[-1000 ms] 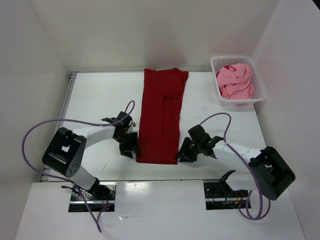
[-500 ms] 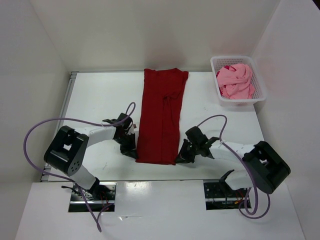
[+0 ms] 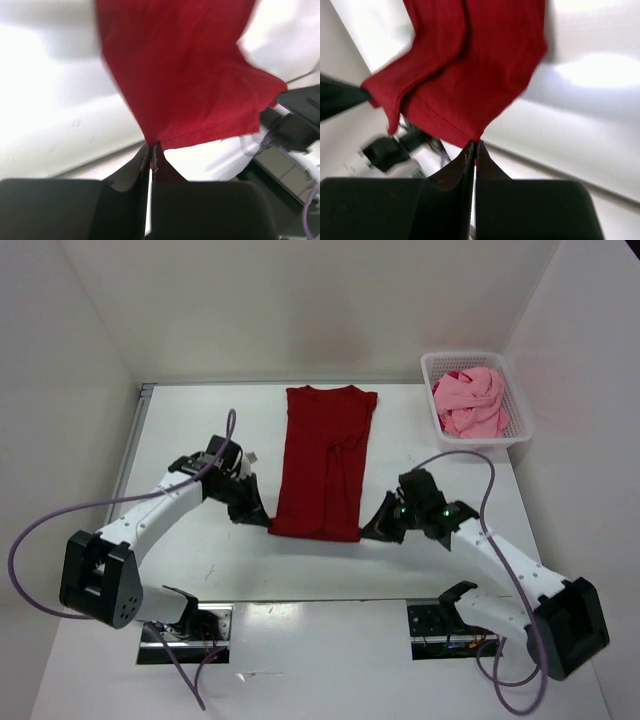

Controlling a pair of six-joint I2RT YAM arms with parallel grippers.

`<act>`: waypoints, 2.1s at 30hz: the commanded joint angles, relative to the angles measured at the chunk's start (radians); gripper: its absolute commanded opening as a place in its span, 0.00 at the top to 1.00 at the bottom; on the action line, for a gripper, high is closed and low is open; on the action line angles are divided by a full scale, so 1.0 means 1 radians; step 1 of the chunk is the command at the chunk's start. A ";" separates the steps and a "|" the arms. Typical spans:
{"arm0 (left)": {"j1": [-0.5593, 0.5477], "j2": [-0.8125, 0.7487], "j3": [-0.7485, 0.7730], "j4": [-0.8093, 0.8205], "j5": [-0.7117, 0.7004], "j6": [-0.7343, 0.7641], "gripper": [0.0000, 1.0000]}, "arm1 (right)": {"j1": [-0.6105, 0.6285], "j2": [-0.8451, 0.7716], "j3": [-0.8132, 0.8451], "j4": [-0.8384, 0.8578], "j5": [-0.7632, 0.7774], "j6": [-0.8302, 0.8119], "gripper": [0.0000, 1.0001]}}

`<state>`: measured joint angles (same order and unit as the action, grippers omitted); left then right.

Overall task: Fold and stack the t-shirts
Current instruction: Fold the folded rectangular tshirt in 1/3 of the way, then grab one side of the 2/3 rectangular tshirt with both arms

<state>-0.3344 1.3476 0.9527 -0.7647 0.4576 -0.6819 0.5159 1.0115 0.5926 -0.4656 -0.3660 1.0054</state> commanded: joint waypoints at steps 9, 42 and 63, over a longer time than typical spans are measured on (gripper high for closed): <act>0.097 0.442 0.513 0.127 -0.121 0.015 1.00 | -0.267 0.608 0.550 0.068 0.056 -0.324 1.00; -0.029 0.504 0.273 0.467 -0.125 -0.104 0.56 | -0.157 0.837 0.742 0.125 0.085 -0.401 1.00; -0.020 0.403 0.057 0.458 -0.162 -0.125 0.48 | -0.180 0.573 0.302 0.243 0.148 -0.306 0.74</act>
<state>-0.3561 1.8061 1.0420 -0.2836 0.3256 -0.7956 0.3359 1.6924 0.9043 -0.2363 -0.2409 0.6956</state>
